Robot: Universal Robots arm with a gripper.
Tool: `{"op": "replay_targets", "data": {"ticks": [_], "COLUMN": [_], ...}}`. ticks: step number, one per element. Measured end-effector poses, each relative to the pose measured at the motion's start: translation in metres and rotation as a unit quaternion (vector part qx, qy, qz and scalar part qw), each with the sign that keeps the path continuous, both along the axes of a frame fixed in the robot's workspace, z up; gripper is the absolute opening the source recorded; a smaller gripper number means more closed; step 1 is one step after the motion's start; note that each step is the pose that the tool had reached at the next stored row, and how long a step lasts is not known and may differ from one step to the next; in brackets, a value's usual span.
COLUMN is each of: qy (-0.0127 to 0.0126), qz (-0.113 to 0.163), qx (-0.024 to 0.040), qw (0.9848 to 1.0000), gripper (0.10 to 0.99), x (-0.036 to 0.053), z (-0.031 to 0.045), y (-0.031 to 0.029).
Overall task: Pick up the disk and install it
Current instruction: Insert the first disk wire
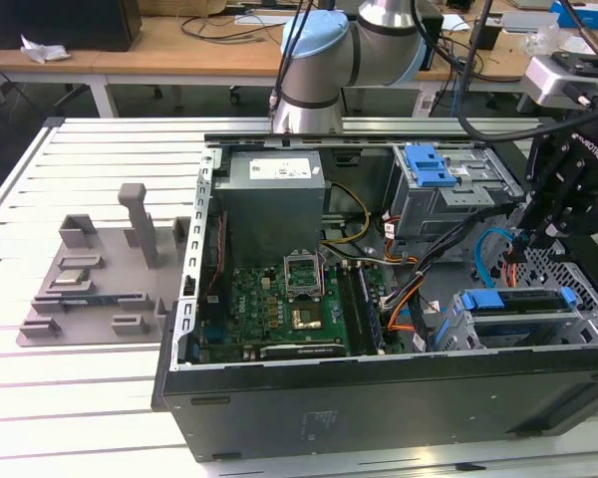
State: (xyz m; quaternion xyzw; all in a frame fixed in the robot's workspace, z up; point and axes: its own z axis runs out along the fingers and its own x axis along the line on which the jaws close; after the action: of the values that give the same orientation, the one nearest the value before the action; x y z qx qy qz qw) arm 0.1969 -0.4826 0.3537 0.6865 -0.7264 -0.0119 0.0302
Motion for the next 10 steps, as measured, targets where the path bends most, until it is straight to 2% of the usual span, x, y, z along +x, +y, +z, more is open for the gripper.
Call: {"op": "replay_targets", "data": {"ticks": [2, 5, 10], "qy": [0.0000, 0.0000, 0.0000], "qz": [0.000, 0.000, 0.000], "qx": [0.0000, 0.0000, 0.0000], "qw": [1.0000, 1.0000, 1.0000], "gripper": [0.345, 0.169, 0.169], "x": [0.0000, 0.0000, 0.0000], "z": [0.0000, 0.0000, 0.0000], "y": [0.0000, -0.0001, -0.0002]}}
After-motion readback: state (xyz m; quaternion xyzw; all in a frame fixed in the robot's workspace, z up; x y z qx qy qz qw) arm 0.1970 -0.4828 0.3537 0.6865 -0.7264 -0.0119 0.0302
